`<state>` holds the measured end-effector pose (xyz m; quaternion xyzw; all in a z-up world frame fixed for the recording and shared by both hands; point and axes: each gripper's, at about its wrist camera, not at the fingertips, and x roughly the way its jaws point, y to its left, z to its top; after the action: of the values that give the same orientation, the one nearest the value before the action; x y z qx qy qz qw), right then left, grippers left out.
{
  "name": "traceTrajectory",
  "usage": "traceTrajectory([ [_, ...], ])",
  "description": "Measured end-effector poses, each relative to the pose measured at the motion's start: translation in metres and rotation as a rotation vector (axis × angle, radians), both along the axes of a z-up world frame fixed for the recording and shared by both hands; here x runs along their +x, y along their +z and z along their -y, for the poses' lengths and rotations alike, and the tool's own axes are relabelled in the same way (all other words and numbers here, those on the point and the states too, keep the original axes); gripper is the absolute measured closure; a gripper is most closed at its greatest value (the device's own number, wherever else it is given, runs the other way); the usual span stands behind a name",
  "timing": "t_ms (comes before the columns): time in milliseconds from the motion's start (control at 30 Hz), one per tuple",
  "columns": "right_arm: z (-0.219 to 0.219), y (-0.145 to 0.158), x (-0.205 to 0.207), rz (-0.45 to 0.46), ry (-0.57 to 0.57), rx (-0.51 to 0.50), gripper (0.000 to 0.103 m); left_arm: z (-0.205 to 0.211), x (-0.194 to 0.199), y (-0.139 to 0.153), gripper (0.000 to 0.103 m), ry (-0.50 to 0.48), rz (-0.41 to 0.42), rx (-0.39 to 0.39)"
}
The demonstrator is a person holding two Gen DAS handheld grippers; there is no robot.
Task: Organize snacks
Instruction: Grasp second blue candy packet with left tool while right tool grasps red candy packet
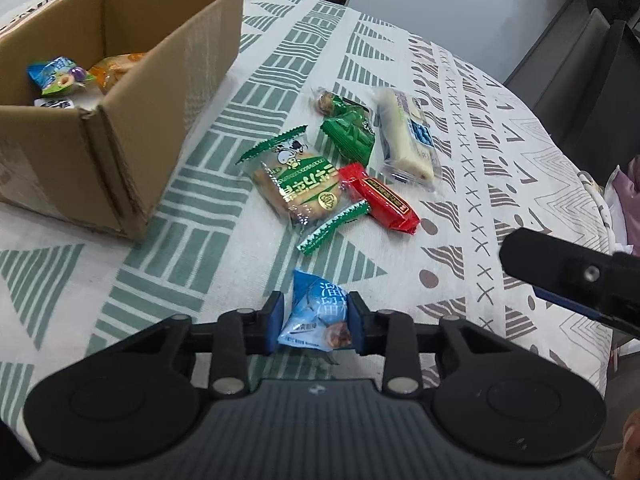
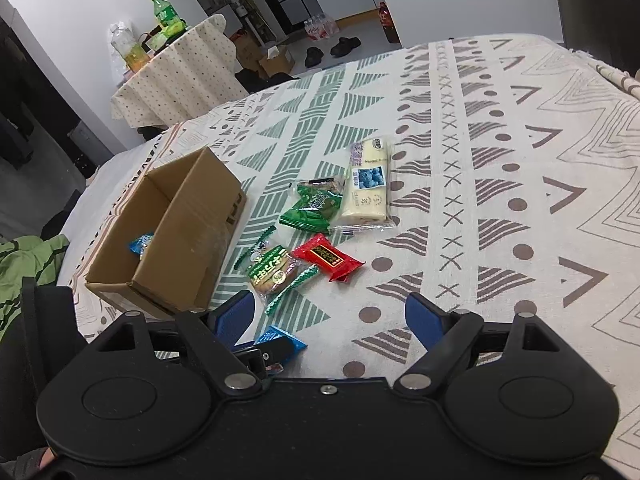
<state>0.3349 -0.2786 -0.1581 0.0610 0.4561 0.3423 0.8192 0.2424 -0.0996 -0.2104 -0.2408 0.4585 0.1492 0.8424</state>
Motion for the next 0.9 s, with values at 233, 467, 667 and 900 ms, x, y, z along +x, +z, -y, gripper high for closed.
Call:
traceTrajectory([
  [233,-0.012,-0.015,0.009,-0.015,0.01,-0.033,0.024,-0.004,0.001,0.011,0.076,0.034,0.045,0.022],
  [467,-0.02,-0.025,0.019,-0.015,0.01,-0.035,0.034,-0.014,0.002,0.025,0.076,0.047,0.091,-0.003],
  [667,-0.031,-0.031,0.027,0.026,-0.003,-0.051,0.04,-0.029,0.006,0.028,0.076,0.088,0.113,-0.007],
  [900,-0.041,-0.036,0.038,0.055,-0.022,-0.023,0.048,-0.043,0.018,0.019,0.076,0.103,0.1,-0.031],
])
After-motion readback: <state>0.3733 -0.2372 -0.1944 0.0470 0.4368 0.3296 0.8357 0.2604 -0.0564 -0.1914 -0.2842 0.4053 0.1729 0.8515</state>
